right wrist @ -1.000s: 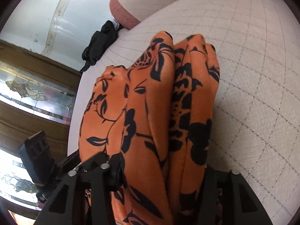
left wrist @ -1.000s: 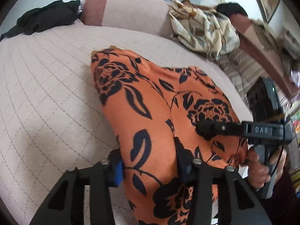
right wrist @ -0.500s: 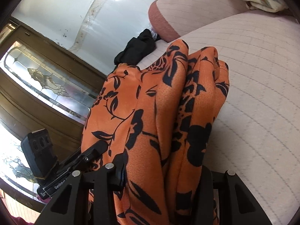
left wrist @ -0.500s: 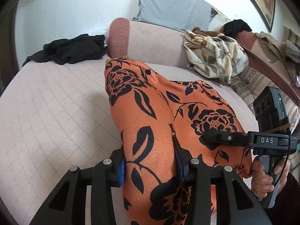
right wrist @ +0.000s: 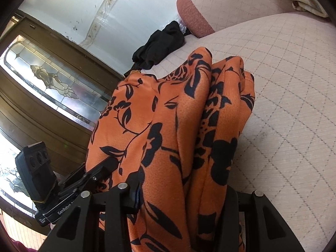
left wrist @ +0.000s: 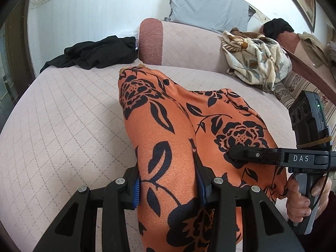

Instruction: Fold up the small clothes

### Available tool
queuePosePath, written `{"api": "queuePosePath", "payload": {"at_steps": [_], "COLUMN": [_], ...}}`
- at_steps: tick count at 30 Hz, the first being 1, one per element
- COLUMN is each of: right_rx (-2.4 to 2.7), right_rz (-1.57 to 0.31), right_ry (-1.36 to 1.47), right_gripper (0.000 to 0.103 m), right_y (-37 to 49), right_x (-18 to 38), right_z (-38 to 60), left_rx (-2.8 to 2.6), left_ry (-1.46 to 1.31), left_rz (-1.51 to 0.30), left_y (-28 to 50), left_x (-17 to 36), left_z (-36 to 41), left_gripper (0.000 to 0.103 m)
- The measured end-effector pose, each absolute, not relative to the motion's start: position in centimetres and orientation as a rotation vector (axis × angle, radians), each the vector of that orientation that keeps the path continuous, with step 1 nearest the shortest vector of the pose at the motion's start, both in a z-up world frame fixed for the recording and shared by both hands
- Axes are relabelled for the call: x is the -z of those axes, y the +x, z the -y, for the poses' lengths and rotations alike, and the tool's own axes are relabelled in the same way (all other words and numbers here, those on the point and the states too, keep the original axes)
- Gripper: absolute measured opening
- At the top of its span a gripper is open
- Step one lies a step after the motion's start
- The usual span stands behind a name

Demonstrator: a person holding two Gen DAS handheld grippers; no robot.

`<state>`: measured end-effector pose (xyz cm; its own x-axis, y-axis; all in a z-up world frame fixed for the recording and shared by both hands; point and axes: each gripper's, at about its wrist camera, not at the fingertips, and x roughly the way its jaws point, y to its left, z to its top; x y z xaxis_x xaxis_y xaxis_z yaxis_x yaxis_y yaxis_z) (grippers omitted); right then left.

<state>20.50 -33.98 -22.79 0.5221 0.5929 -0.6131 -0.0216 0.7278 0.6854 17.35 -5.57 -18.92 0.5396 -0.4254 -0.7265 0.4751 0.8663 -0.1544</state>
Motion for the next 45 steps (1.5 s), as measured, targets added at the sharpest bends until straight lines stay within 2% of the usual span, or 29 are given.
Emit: {"api": "queuePosePath", "payload": {"at_steps": [7,18,22,28,34,40,45], "right_rx": [-0.37,-0.363,-0.351,-0.325,-0.324,-0.286,-0.147], "right_rz": [-1.042,-1.006,-1.025,-1.075,-1.1,-1.073,-0.884], "right_ry": [0.672,0.672,0.685,0.651,0.69,0.731,0.64], "right_gripper": [0.044,0.044,0.044,0.046,0.054,0.059,0.06], "right_y": [21.9,22.1,22.3,23.5,23.5,22.4,19.6], "right_x": [24.2,23.7,24.3,25.6,26.3,25.2,21.1], "right_z": [32.8,32.5,32.7,32.0,32.9,34.9,36.6], "left_rx": [0.514,0.521,0.513,0.472,0.44,0.439,0.362], "left_ry": [0.063,0.063,0.08,0.044,0.042,-0.047,-0.016], "left_rz": [-0.952,-0.88,-0.948,-1.027,-1.029,-1.041,-0.951], "left_y": [18.4,17.8,18.7,19.8,20.2,20.2,17.7], "left_x": [20.3,18.7,20.0,21.5,21.9,21.8,20.1], "left_z": [6.0,6.1,6.7,6.4,5.8,4.3,3.5], "left_gripper": [0.043,0.043,0.045,0.056,0.074,0.076,0.076]}}
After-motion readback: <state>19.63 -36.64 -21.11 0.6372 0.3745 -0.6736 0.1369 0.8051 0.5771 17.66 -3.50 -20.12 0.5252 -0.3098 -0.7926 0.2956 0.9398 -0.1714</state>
